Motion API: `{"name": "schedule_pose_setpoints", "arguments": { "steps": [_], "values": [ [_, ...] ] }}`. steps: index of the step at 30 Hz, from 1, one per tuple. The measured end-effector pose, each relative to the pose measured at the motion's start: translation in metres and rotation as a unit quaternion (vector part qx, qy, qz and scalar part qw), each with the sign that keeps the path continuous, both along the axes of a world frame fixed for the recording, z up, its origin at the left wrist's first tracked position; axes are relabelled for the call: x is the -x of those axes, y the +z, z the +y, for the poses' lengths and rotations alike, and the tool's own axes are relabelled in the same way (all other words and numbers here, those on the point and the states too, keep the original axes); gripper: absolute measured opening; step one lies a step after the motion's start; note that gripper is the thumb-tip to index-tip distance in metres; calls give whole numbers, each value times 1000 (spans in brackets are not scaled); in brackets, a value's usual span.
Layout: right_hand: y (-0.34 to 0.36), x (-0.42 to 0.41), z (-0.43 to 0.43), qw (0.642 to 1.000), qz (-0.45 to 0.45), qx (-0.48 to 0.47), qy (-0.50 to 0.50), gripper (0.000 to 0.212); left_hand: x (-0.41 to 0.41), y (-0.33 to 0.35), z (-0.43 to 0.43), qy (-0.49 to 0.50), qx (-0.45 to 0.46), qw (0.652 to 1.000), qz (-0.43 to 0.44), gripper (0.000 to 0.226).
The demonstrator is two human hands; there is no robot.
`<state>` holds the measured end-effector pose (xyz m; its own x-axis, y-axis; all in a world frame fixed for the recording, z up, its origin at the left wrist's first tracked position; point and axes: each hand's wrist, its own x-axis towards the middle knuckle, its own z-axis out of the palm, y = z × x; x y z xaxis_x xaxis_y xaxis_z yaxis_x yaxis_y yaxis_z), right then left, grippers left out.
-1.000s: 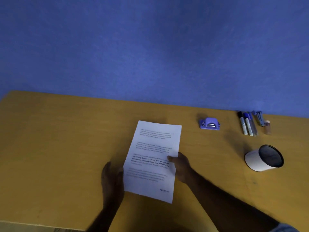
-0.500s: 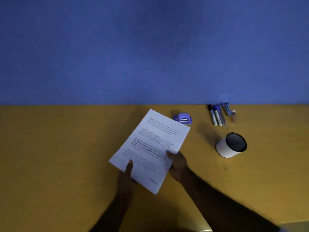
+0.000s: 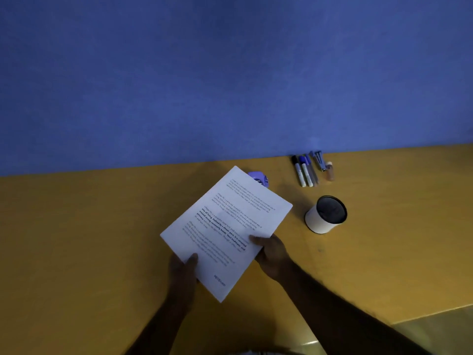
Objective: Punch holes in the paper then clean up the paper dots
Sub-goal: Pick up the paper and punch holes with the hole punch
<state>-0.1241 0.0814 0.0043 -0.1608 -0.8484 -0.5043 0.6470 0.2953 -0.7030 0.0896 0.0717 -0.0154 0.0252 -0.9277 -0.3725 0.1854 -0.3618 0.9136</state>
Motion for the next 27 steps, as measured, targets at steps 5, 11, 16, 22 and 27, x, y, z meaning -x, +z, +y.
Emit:
{"name": "schedule_pose_setpoints", "arguments": {
  "steps": [5, 11, 16, 22, 27],
  "values": [
    [0, 46, 0, 997, 36, -44, -45, 41, -15, 2, -14, -57, -2, 997, -43, 24],
    [7, 114, -5, 983, 135, -111, 59, 34, -32, 7, -35, -156, -47, 985, -57, 25],
    [4, 123, -17, 955, 202, -110, 185, 35, -25, 3, -56, -222, -66, 970, -67, 26],
    [-17, 113, -37, 890, 402, -180, 115, 13, 0, 6, -88, -260, -53, 959, -98, 20],
    [-26, 114, -52, 885, 417, -184, 95, 13, 20, 3, -118, -275, -33, 950, -142, 24]
  ]
}}
